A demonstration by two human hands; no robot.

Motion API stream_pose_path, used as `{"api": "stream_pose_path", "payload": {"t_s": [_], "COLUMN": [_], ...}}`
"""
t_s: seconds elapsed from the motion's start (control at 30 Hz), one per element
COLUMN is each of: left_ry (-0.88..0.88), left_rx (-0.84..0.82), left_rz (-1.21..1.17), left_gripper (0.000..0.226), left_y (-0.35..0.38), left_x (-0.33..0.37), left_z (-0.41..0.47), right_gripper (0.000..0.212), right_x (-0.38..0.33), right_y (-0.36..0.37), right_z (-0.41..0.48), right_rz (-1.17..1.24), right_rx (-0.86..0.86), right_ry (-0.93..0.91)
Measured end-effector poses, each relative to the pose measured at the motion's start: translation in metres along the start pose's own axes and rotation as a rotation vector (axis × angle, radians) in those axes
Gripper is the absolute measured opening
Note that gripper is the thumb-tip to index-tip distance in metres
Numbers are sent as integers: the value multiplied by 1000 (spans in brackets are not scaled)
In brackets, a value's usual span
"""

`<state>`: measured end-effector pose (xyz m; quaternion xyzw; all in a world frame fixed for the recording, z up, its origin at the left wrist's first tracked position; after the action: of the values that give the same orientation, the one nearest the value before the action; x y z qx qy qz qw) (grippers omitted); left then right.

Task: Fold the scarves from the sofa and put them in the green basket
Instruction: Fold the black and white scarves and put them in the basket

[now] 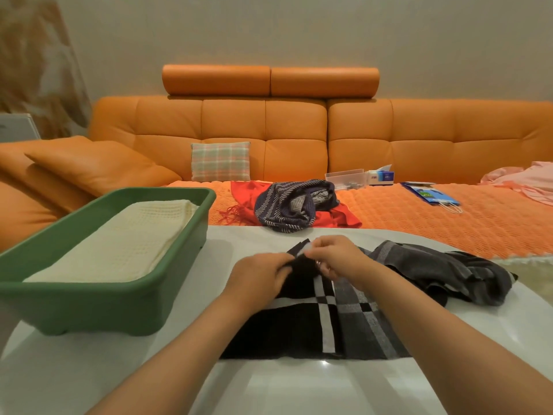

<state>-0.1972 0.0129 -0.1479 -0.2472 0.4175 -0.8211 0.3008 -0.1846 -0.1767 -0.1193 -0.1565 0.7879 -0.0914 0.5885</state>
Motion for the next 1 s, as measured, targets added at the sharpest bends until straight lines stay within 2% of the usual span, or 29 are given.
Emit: {"api": "stream_pose_path", "payload": {"t_s": [0.1, 0.17, 0.23, 0.3, 0.4, 0.47, 0.53, 0.6, 0.67, 0.73, 0.77, 0.9, 1.0], "left_ry": [-255, -484, -643, -545, -218, -217, -231, -240, -262, -360, -411, -423, -436], "left_rx": [189, 171, 89, 92, 47, -128, -290, -304, -177, -39, -31, -218, -217], "left_rz": [-34, 3, 166, 283, 102, 58, 59, -65, -216, -342, -376, -343, -258], "left_gripper": [22, 25, 40, 54, 46, 32, 44, 56, 54, 50, 49, 48, 45], "left_y": [-19, -28, -27, -18, 5, 19, 32, 35, 32, 26, 26, 27, 20], "left_x": [-28, -59, -85, -92, -82, -78, -84, -88, -88, -87, -86, -86, -93], "left_z": [20, 25, 20, 17, 20, 17, 5, -4, -8, -8, -8, -12, -6], "right_gripper": [11, 17, 24, 28, 33, 47, 59, 58, 52, 43, 38, 29, 33], "right_x": [-1, 2, 8, 13, 21, 27, 34, 37, 37, 35, 35, 30, 26], "right_y": [-3, 0, 4, 10, 20, 28, 32, 26, 17, 10, 8, 4, 7], "right_z": [8, 14, 21, 26, 33, 37, 38, 36, 35, 36, 39, 55, 66], "right_rz": [63, -20, -140, -313, -607, -798, -973, -1015, -950, -850, -799, -698, -747], "right_rx": [218, 330, 362, 350, 268, 154, 67, 54, 72, 111, 150, 508, 672], "right_ry": [-134, -159, -185, -192, -201, -187, -140, -118, -88, -59, -53, -74, 104]}}
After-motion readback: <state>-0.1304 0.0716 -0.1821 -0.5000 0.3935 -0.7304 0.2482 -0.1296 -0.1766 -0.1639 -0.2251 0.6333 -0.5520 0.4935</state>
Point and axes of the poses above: each hand's wrist, its own z-axis towards the middle knuckle, its own y-axis out of the palm, x = y × z, the point moved 2 cm from there along z, towards the middle knuckle, and after that the axes turned 13 degrees about y, right-handed, at the moved point
